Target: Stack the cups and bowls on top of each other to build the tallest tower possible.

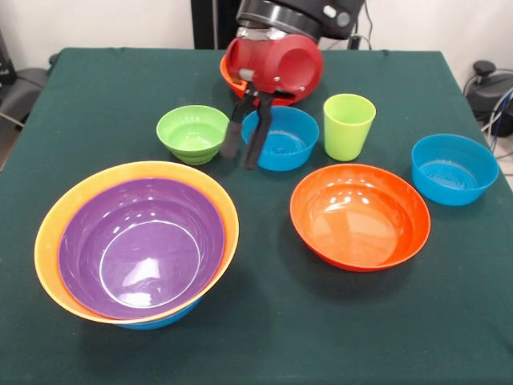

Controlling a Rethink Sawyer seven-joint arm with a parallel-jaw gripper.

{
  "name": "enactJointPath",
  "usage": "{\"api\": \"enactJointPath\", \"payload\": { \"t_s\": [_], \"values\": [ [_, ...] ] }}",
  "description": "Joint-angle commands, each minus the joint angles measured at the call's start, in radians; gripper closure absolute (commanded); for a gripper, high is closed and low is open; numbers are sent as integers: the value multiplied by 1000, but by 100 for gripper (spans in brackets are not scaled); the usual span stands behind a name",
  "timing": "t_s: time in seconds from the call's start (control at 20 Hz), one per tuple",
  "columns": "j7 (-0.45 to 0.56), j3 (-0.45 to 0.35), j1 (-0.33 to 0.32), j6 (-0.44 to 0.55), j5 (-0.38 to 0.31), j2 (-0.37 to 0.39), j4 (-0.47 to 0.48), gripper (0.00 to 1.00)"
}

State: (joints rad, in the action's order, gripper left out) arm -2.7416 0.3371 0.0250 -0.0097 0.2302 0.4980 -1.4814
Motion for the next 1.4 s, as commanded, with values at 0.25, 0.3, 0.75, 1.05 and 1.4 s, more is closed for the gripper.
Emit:
{"api": "enactJointPath", "payload": {
  "t_s": [0.25,0.3,0.75,1.05,1.4],
  "values": [
    [12,-209,13,201,-60,28,-126,0],
    [3,-204,23,205,-54,26,-127,0],
    [-46,-158,88,218,-15,-5,-114,0],
    [-24,-209,37,172,-32,-4,-137,0],
    [22,-249,-11,155,-70,-49,-115,0]
  ]
}}
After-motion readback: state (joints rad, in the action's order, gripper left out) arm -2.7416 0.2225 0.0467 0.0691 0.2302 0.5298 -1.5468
